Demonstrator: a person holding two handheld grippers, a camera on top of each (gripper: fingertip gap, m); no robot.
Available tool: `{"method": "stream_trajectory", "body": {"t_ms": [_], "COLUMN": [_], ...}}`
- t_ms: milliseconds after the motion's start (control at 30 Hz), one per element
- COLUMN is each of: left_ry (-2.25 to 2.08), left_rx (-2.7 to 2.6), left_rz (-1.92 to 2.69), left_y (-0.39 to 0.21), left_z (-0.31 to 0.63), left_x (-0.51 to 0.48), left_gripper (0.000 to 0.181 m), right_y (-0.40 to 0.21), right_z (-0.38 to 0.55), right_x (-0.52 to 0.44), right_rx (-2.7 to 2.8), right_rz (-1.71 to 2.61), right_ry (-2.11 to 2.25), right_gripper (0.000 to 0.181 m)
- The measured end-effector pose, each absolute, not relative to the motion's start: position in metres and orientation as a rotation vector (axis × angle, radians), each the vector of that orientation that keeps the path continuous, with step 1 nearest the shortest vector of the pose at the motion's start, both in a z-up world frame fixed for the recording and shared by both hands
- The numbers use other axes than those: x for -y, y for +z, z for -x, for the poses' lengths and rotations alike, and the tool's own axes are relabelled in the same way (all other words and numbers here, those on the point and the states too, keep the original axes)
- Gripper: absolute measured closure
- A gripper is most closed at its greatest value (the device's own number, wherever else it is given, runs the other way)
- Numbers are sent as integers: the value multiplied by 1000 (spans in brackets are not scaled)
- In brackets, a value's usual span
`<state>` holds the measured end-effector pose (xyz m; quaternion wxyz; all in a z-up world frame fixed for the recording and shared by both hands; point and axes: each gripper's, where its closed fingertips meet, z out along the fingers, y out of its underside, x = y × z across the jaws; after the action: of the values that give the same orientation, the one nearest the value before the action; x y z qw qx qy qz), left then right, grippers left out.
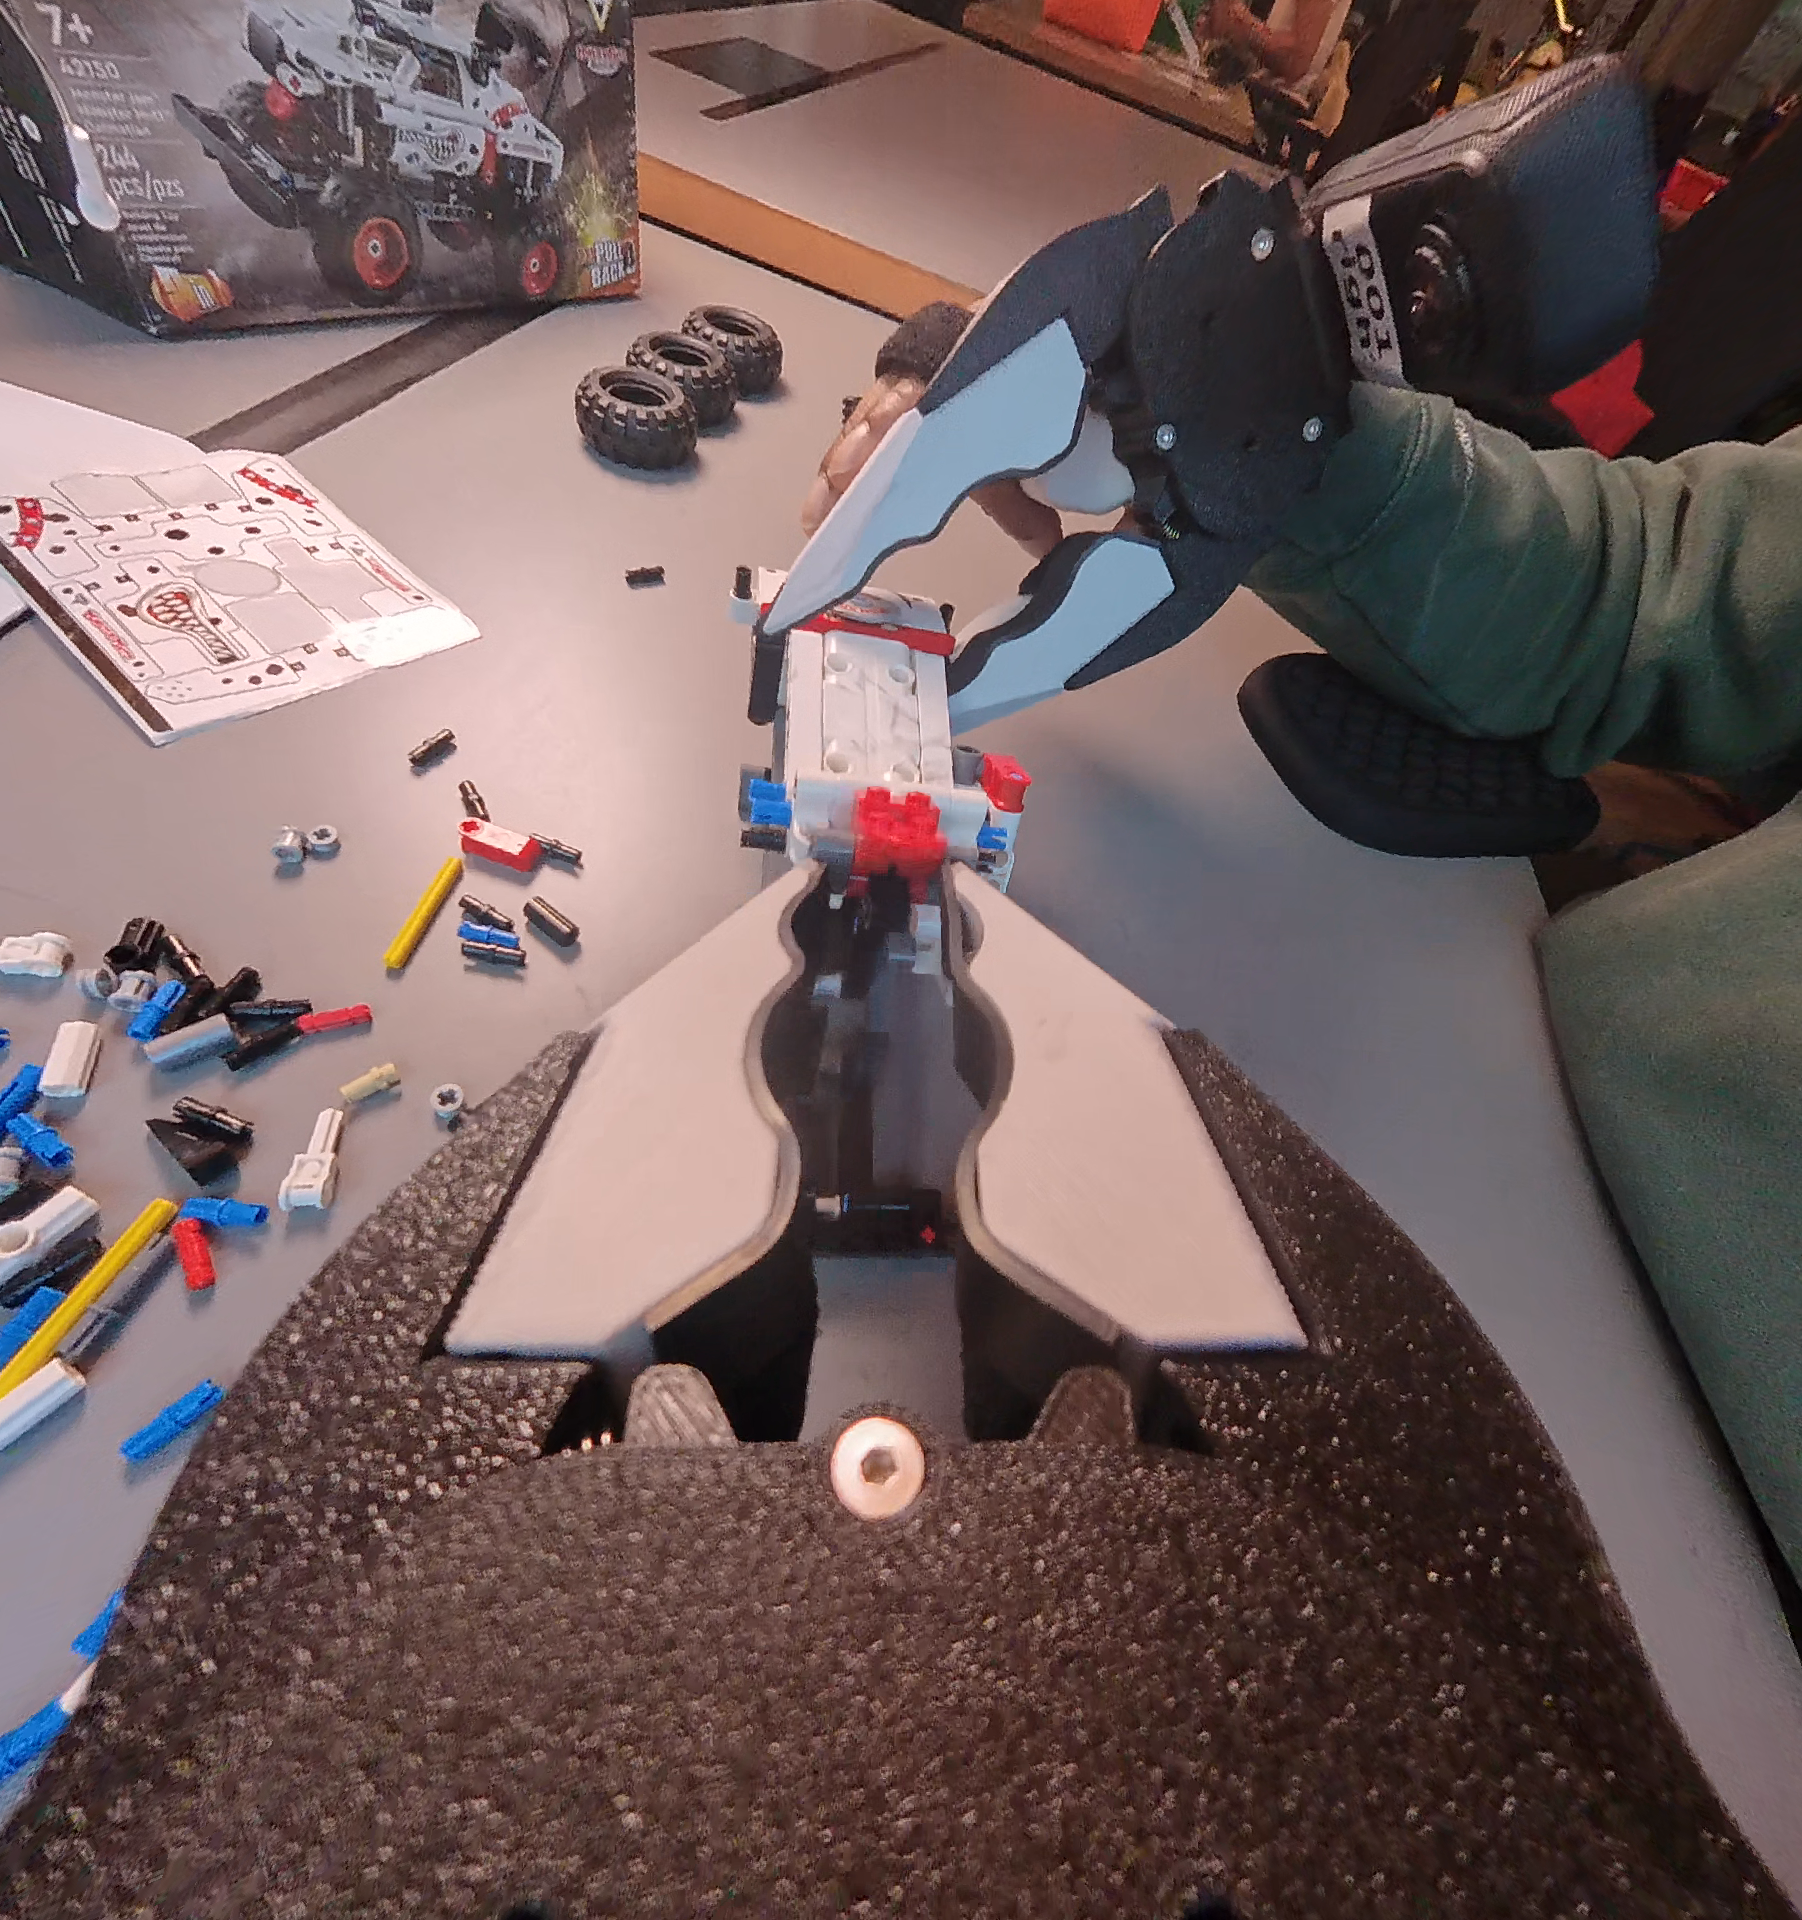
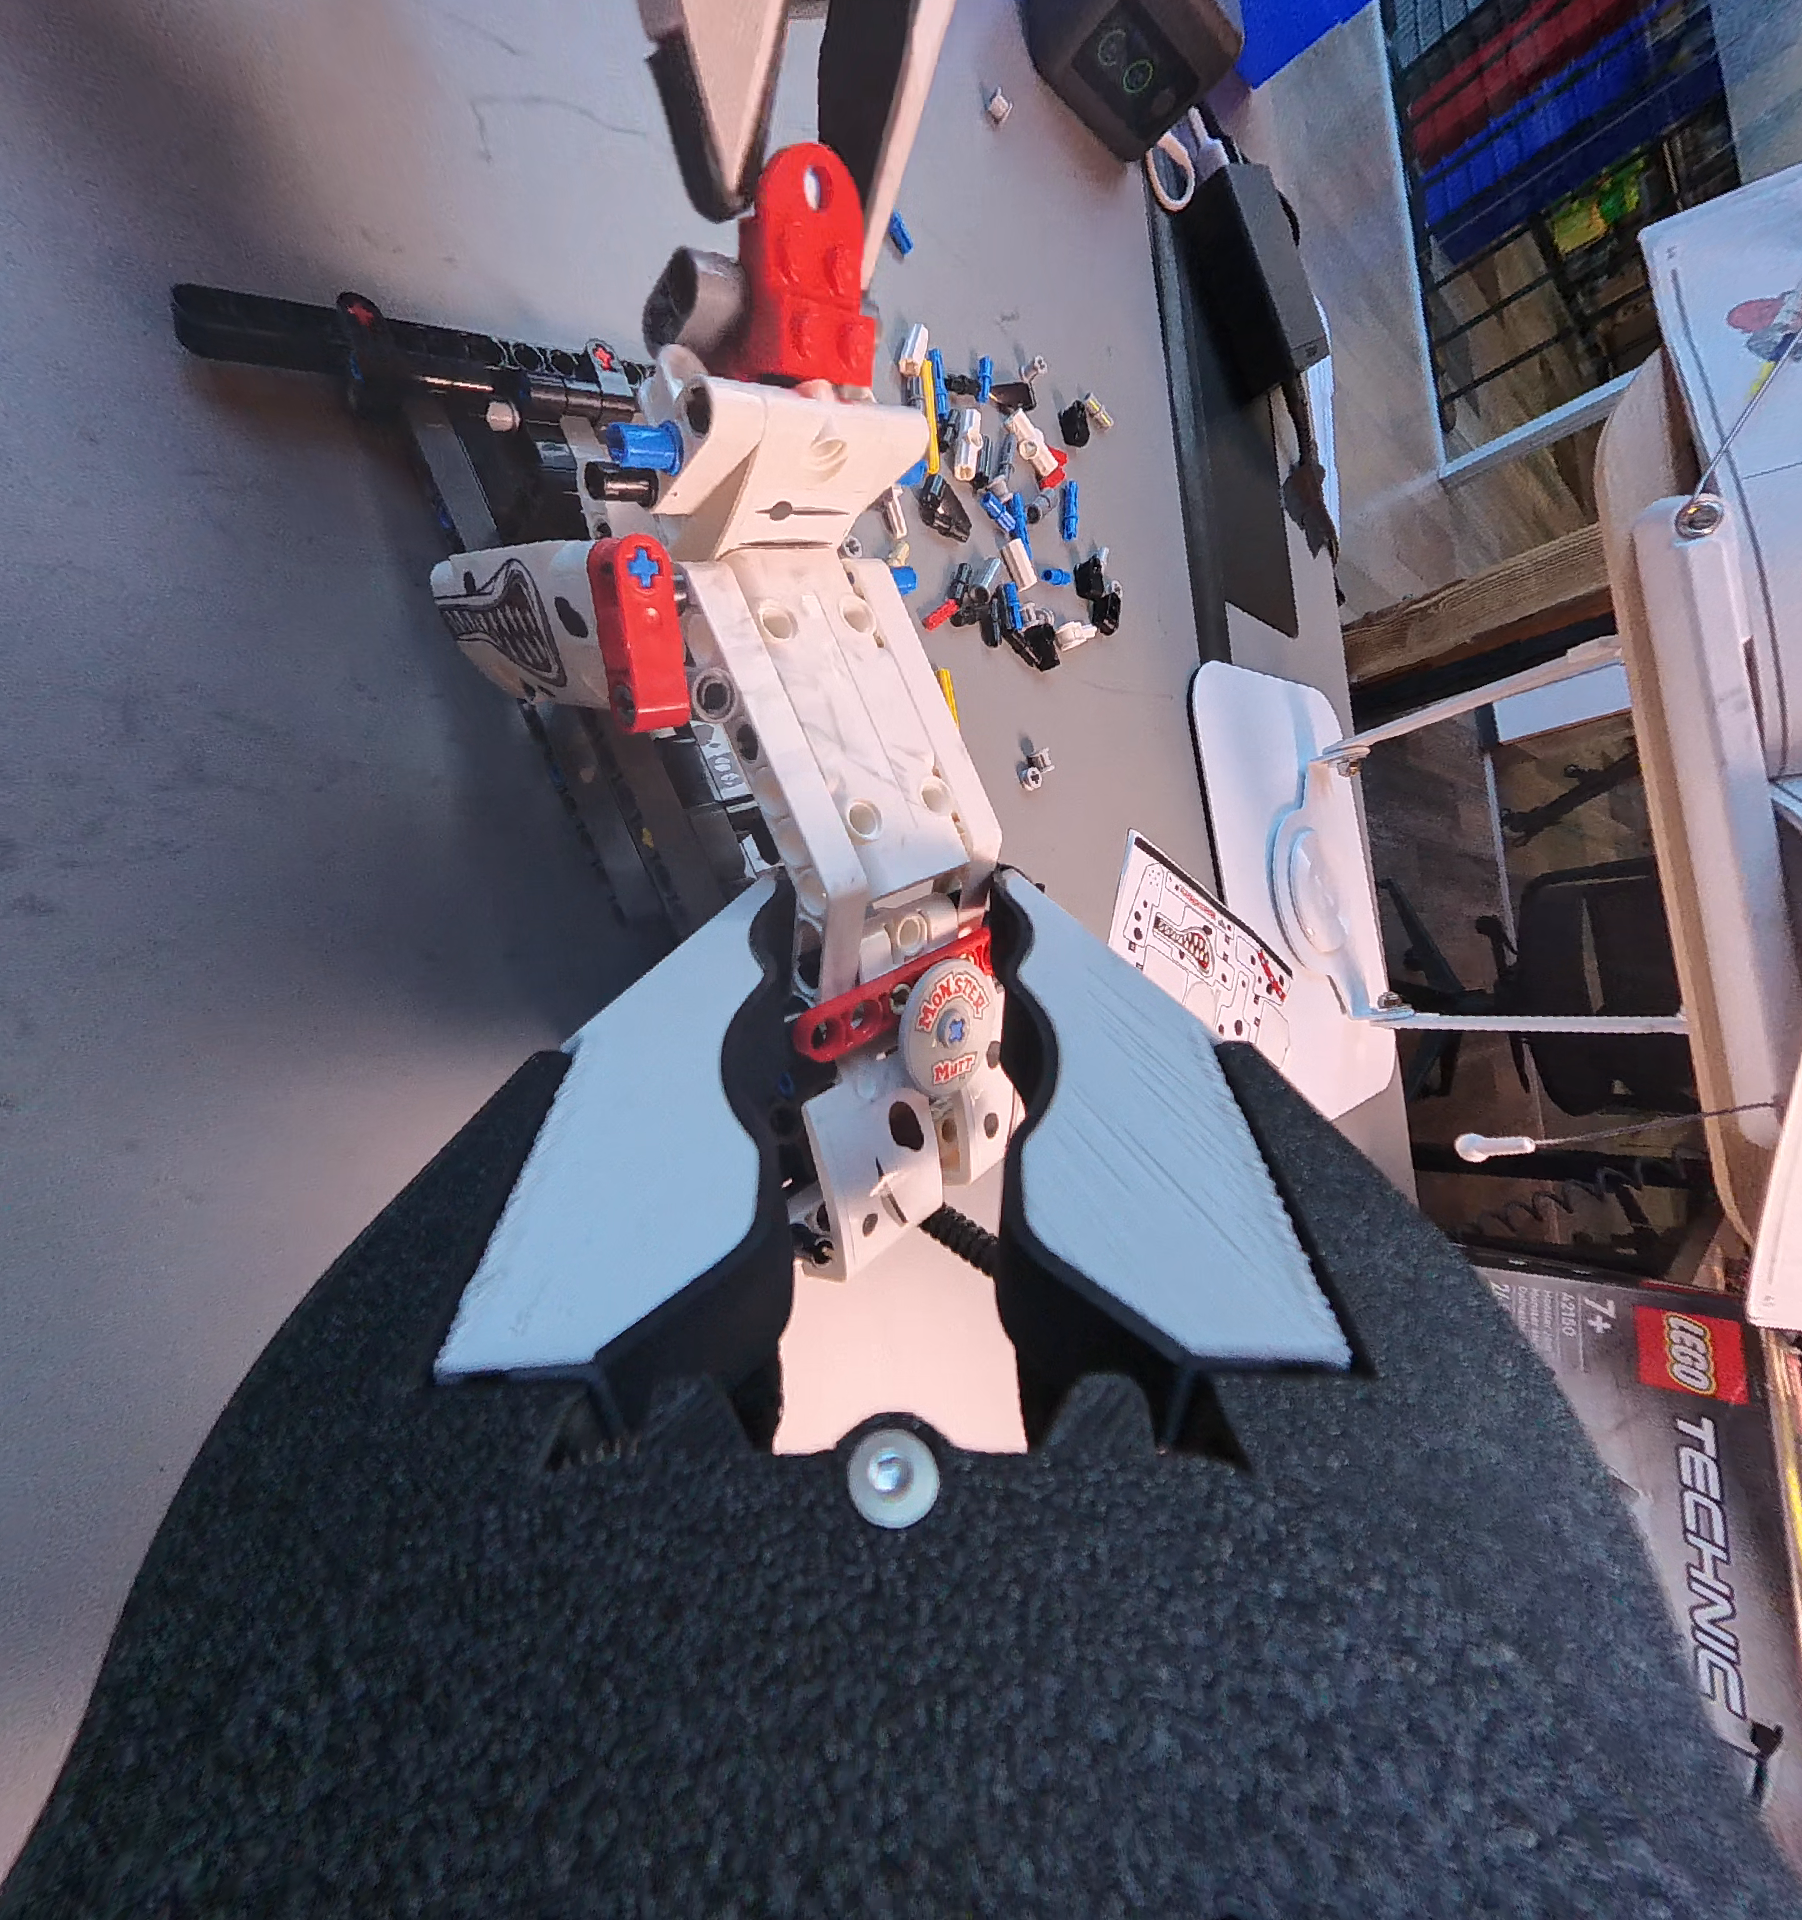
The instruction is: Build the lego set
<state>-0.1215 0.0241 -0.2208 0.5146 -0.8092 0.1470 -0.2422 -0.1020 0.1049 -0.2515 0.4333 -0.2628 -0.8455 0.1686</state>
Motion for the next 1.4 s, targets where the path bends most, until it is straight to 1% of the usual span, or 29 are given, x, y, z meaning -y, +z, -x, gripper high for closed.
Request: {"method": "stream_trajectory", "body": {"t_ms": [100,233,900,1400], "left_ry": [-553,-543,-532,-438], "left_rx": [-355,-369,-326,-173], "left_rz": [1930,1933,1916,1779], "left_y": [-216,-217,-218,-203], "left_z": [120,117,123,165], "left_x": [-28,-29,-32,-26], "left_gripper": [165,165,160,158], "right_y": [-251,-251,-252,-252], "right_z": [103,103,104,102], "right_x": [-108,-110,-113,-113], "right_rx": [2097,2090,2082,2078], "right_rz": [660,669,694,728], "right_ry": [399,402,387,387], "right_gripper": [145,147,147,147]}}
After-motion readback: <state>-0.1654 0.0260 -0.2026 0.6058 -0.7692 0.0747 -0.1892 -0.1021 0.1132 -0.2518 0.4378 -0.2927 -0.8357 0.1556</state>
